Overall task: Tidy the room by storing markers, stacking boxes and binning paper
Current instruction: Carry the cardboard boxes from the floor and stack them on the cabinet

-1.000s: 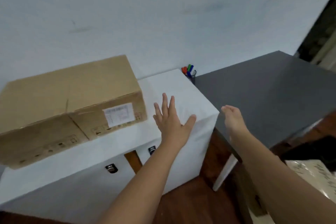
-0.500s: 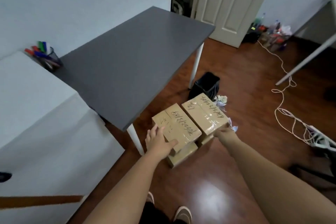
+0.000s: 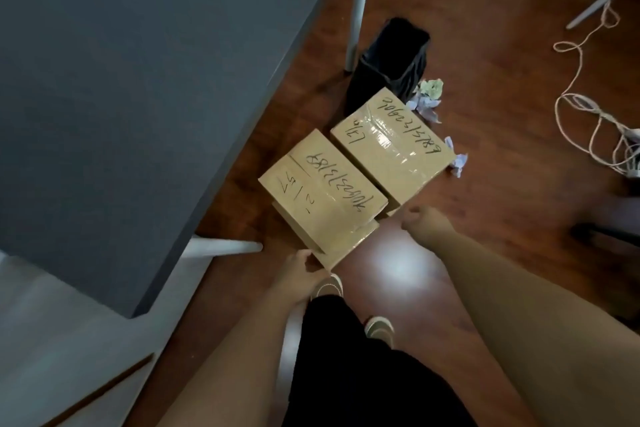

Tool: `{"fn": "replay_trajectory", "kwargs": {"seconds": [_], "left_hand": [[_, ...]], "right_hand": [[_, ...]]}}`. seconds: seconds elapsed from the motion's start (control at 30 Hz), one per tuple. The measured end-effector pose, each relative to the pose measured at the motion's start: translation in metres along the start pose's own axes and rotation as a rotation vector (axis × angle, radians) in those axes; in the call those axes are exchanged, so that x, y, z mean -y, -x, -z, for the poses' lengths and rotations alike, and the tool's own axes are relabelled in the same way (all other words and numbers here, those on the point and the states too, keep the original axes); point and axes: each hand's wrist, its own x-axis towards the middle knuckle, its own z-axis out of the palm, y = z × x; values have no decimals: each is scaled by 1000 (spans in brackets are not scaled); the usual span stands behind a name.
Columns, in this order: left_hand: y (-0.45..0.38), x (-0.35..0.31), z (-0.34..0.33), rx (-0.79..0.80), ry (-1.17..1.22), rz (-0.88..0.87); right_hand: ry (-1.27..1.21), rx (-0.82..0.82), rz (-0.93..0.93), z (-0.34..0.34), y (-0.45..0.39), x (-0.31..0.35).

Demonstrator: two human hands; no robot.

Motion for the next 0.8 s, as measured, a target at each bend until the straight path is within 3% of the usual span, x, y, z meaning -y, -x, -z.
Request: {"fn": "replay_trajectory", "kwargs": {"seconds": [0.27, 0.6, 0.7, 0.8], "left_hand": [[-97, 27, -26, 124, 93, 148], [-164, 25, -82, -31, 786, 306], [-161, 28, -83, -130, 1025, 428], [-149, 34, -64, -299, 1124, 441]], "right_hand": [[294, 114, 154, -60, -116, 13], [149, 27, 89, -108, -209, -4], [-19, 149, -29, -103, -212, -7], [-70, 248, -8, -97, -194, -7]]}}
